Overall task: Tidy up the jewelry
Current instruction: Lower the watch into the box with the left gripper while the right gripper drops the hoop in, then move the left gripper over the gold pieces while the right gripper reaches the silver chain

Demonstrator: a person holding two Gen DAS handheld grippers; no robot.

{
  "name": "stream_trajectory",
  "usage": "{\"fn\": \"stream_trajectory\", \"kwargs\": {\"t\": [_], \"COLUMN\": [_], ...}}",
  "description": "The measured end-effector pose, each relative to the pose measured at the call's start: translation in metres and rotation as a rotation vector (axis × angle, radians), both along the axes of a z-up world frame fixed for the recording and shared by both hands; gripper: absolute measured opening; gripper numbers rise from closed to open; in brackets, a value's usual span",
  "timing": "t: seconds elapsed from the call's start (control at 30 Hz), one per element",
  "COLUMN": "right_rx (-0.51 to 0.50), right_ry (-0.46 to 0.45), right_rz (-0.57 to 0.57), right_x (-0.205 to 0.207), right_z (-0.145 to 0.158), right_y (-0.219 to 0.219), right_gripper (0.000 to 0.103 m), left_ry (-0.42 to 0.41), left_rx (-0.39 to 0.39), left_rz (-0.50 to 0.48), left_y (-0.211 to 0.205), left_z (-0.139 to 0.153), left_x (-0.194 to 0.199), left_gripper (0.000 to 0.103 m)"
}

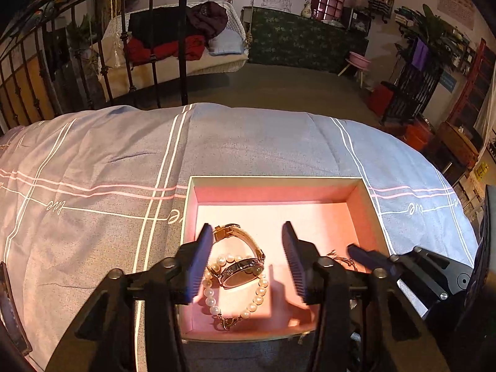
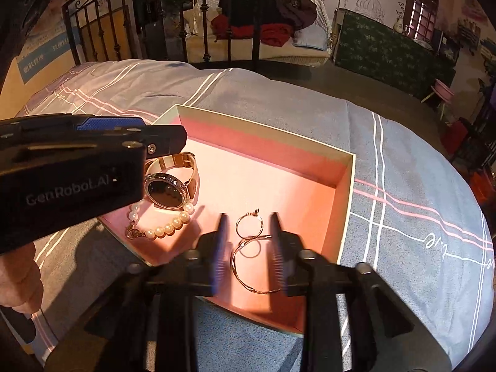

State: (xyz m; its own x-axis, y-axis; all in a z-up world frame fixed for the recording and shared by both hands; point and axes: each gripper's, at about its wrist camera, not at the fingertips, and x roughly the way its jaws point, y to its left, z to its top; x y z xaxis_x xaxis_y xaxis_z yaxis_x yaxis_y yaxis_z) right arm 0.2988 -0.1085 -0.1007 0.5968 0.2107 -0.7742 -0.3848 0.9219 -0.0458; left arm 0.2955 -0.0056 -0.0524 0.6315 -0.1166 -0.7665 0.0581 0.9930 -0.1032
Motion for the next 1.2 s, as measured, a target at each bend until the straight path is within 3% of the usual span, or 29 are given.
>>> {"fn": "stream_trajectory", "kwargs": {"t": [0.03, 0.07, 0.17, 0.37, 0.53, 0.73, 0.87, 0.93, 1.07, 1.13, 1.2], "right_rx": [-0.015, -0.028, -0.006, 0.041, 0.059, 0.091, 0.054, 0.065, 0.046, 0.050, 0.058], "right_ry": [-0.040, -0.082, -0.108, -0.154, -0.132, -0.022, 0.041, 0.064, 0.074, 0.078, 0.085], "right_rz": [-0.010, -0.014, -0.017, -0.047, -0.092, -0.099, -0.082, -0.073, -0.061, -0.055, -0.044], "right_x": [-0.004, -0.009, -0.019, -0.054, -0.094, -0.135, -0.151, -0.154, -0.157, -0.157, -0.158], "right_z": [0.004, 0.009, 0.021, 0.039, 0.028, -0.001, -0.021, -0.026, -0.029, -0.030, -0.030], "right_y": [0.000, 0.000, -0.006, -0.029, -0.051, -0.067, -0.064, -0.062, -0.055, -0.055, -0.053], "right_gripper": [0.085, 0.087, 0.087, 0.092, 0.093, 0.092, 0.076, 0.074, 0.074, 0.074, 0.074], "left_ry": [-0.014, -0.036, -0.084, -0.127, -0.052, 0.055, 0.089, 0.105, 0.095, 0.094, 0.096], "left_rx": [-0.003, -0.005, -0.004, -0.086, -0.114, -0.032, 0.030, 0.051, 0.097, 0.081, -0.001], "left_rz": [0.008, 0.020, 0.029, -0.006, -0.073, -0.111, -0.149, -0.167, -0.180, -0.181, -0.198], "left_y": [0.001, 0.002, 0.005, 0.016, 0.016, 0.011, 0.004, -0.001, -0.010, -0.010, -0.005], "left_z": [0.003, 0.006, 0.019, 0.031, 0.007, -0.035, -0.057, -0.062, -0.066, -0.065, -0.061], "left_x": [-0.002, -0.005, -0.014, -0.052, -0.096, -0.150, -0.170, -0.170, -0.165, -0.164, -0.165], "left_gripper": [0.079, 0.092, 0.096, 0.096, 0.097, 0.096, 0.096, 0.095, 0.078, 0.063, 0.036]}}
